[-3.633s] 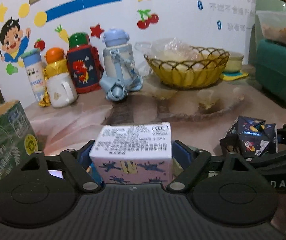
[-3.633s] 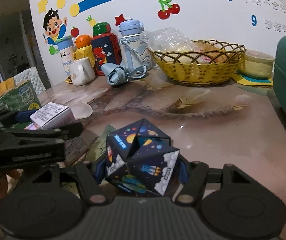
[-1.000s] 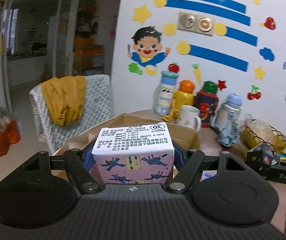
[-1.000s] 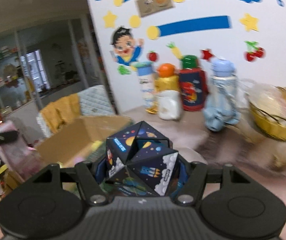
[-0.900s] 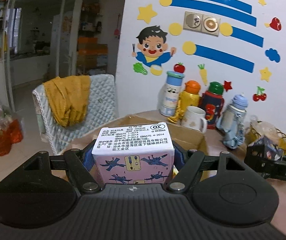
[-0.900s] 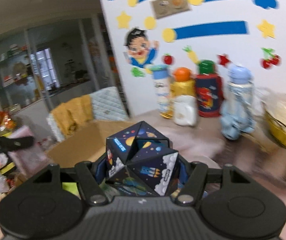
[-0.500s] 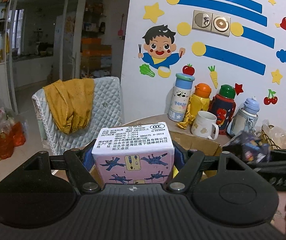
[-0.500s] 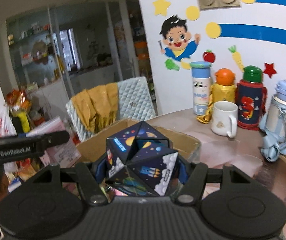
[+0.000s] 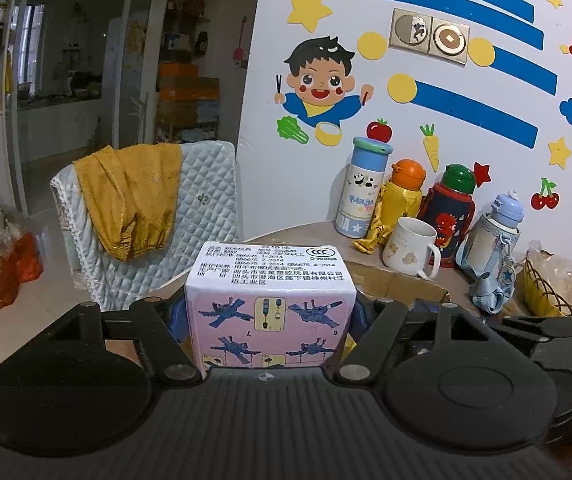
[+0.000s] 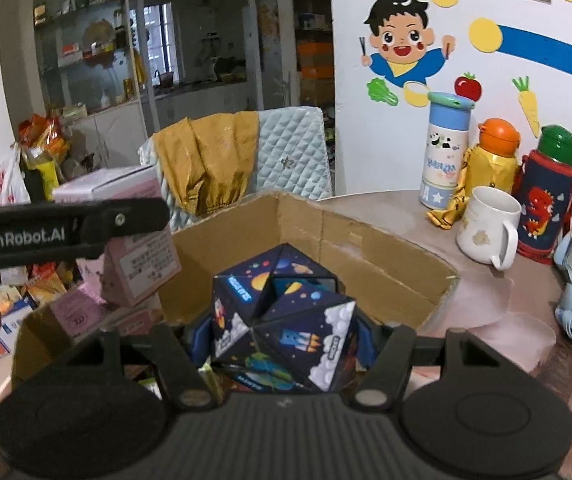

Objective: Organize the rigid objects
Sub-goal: 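Open both tools to drop the airplane box and space cube into the box, then move both open tools back toward the blue medicine box and bear tissue pack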

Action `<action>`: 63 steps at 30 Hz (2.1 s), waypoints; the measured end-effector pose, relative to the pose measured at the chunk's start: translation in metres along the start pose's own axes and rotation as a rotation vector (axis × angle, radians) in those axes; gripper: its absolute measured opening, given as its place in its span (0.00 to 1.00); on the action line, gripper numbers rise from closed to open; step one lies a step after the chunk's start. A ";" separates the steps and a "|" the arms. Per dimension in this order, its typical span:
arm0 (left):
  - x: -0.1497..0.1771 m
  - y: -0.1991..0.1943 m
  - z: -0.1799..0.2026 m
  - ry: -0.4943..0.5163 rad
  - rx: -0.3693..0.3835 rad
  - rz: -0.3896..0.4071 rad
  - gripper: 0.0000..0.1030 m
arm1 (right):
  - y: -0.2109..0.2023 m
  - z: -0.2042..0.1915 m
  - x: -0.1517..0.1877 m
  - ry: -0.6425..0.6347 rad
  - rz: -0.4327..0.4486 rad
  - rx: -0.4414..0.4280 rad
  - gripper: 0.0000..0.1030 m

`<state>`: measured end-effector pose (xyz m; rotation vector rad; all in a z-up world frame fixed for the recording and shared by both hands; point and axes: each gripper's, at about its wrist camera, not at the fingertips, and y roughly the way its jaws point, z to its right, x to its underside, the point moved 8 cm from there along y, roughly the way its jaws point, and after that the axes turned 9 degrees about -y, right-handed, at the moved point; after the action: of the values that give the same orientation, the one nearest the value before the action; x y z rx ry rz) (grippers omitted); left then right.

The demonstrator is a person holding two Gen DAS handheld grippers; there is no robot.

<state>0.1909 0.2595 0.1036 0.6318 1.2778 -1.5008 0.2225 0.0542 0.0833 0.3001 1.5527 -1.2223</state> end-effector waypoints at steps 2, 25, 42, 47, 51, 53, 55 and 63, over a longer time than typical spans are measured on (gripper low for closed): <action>0.003 0.003 0.000 -0.023 0.004 -0.016 0.90 | 0.005 -0.001 0.000 -0.007 -0.005 -0.001 0.64; -0.026 -0.034 -0.039 -0.073 -0.109 0.100 1.00 | -0.002 -0.050 -0.014 -0.053 0.025 -0.169 0.88; 0.000 -0.057 -0.052 -0.046 -0.141 0.056 1.00 | -0.029 -0.061 -0.004 -0.022 0.120 -0.089 0.89; 0.009 -0.067 -0.047 -0.034 -0.125 0.044 1.00 | -0.044 -0.052 0.007 0.013 0.152 -0.039 0.89; 0.016 -0.072 -0.042 -0.025 -0.106 0.037 1.00 | -0.056 -0.043 0.014 0.031 0.172 0.005 0.89; 0.020 -0.071 -0.039 -0.016 -0.094 0.033 1.00 | -0.063 -0.039 0.020 0.038 0.185 0.038 0.89; 0.024 -0.070 -0.036 -0.012 -0.094 0.027 1.00 | -0.070 -0.033 0.028 0.053 0.193 0.071 0.89; 0.018 -0.071 -0.019 0.039 -0.093 0.181 1.00 | -0.081 0.013 0.072 0.202 0.147 0.183 0.89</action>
<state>0.1159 0.2652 0.1102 0.6991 1.2773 -1.2797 0.1438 -0.0207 0.0679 0.6631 1.5606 -1.2493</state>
